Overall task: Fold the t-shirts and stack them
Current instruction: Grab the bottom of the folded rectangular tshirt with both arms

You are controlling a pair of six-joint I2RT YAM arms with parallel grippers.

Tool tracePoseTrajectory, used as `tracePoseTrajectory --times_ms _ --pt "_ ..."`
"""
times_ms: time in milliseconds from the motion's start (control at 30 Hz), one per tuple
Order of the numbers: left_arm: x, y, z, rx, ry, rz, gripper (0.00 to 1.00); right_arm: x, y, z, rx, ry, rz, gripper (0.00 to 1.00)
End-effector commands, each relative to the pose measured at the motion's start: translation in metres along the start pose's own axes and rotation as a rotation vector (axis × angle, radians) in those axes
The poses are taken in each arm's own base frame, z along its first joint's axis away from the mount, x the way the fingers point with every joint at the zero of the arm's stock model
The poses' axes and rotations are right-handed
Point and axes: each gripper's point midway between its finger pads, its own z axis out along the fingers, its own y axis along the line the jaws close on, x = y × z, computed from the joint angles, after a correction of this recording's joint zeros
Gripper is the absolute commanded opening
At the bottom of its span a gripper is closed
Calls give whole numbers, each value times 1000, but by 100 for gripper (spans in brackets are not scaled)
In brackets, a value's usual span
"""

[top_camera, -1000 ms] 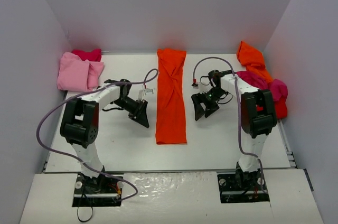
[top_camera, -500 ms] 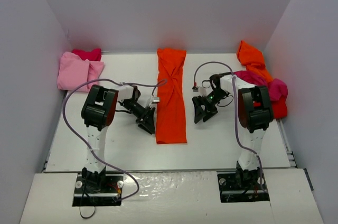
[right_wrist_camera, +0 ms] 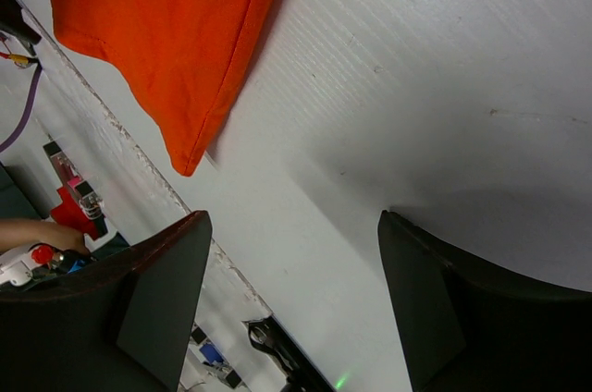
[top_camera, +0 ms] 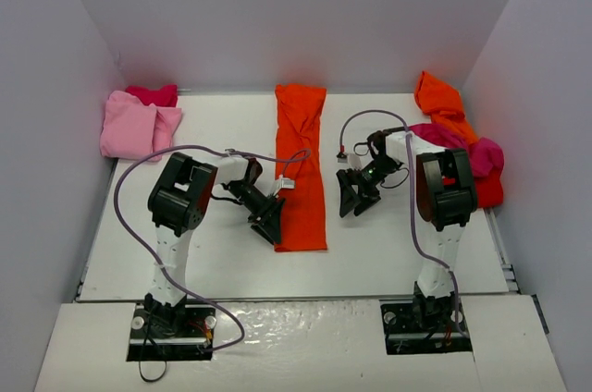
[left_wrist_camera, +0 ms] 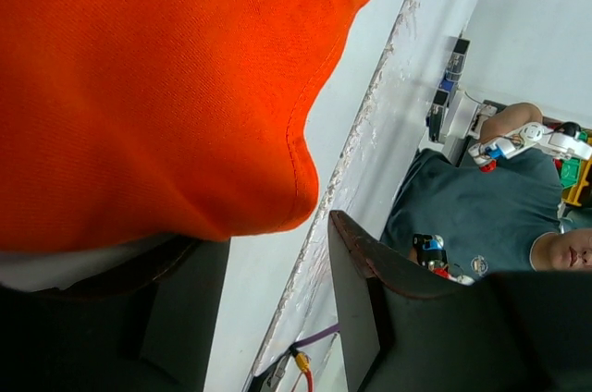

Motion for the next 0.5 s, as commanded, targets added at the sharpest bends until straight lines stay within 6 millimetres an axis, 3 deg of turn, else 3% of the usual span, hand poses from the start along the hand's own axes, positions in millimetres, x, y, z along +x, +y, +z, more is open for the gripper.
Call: tracePoseTrajectory --times_ms 0,100,467 --pt "-9 -4 -6 -37 -23 81 36 1 7 -6 7 4 -34 70" --pt "-8 -3 -2 -45 -8 81 27 1 7 -5 8 7 -34 70" --pt "-7 -1 -1 -62 2 79 31 15 31 6 -142 22 -14 71"
